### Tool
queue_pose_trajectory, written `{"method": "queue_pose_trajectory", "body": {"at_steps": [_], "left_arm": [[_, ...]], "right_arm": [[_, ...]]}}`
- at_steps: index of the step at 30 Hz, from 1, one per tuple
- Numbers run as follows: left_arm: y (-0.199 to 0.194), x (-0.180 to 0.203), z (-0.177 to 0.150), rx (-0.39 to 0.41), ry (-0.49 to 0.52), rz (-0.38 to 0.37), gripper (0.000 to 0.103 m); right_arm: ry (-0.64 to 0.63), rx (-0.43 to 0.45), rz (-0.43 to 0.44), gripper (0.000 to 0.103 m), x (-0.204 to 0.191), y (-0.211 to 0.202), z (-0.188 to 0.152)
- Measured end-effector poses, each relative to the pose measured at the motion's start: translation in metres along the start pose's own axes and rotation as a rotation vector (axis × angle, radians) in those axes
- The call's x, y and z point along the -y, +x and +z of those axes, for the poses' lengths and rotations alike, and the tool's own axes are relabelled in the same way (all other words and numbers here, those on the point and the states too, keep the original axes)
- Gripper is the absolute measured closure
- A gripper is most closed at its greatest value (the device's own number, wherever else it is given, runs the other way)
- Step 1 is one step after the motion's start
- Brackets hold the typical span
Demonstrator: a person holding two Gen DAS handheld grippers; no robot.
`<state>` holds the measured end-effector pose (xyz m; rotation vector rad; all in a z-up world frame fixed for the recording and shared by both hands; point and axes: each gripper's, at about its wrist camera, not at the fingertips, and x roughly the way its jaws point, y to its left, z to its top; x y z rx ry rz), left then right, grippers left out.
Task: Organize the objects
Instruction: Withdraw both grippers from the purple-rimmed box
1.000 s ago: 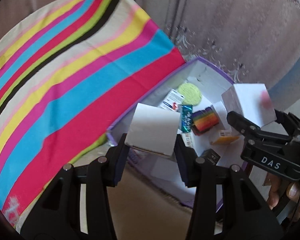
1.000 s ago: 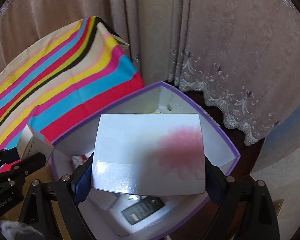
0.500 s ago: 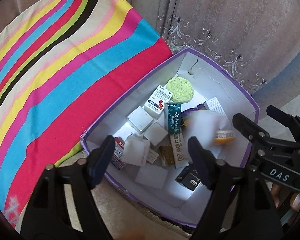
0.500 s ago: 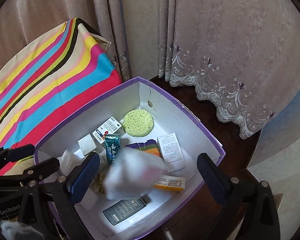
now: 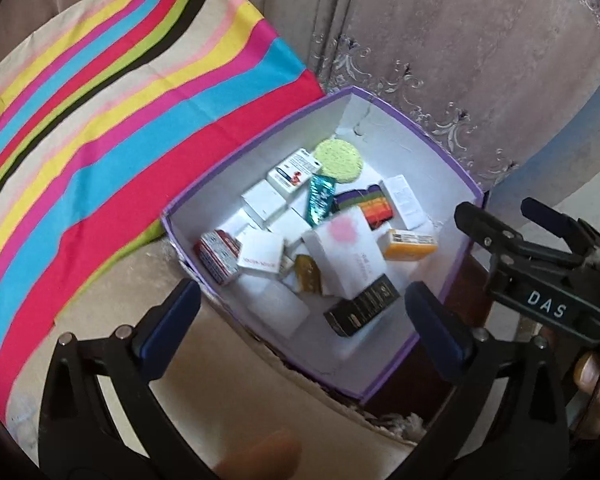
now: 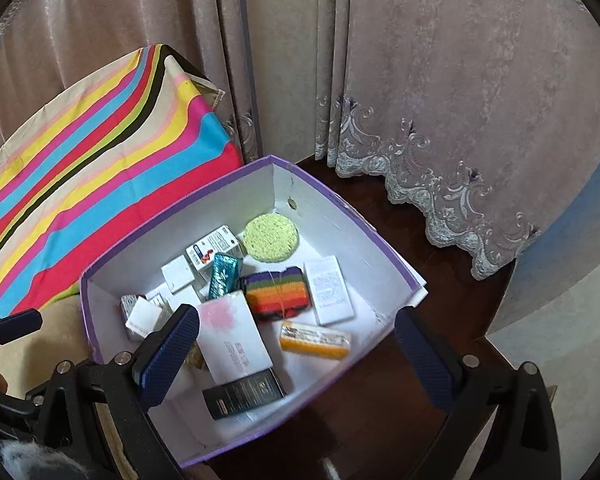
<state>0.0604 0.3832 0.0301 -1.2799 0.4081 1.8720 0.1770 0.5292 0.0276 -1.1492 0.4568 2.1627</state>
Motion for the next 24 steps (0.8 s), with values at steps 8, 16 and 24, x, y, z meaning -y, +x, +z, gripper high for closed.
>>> {"method": "queue_pose_trajectory", "body": {"at_steps": [8, 16, 24], "left_arm": [[0.000, 0.010, -0.002, 0.008, 0.021, 0.022, 0.000], [0.001, 0.012, -0.002, 0.012, 0.025, 0.013, 0.000], [0.005, 0.019, -0.005, 0.015, 0.040, 0.029, 0.000]], "right_arm": [[0.020, -0.006, -0.012, 0.004, 0.011, -0.008, -0.011], [0.026, -0.009, -0.010, 0.004, 0.013, -0.005, -0.012], [0.034, -0.015, -0.008, 0.004, 0.015, -0.003, -0.013]]}}
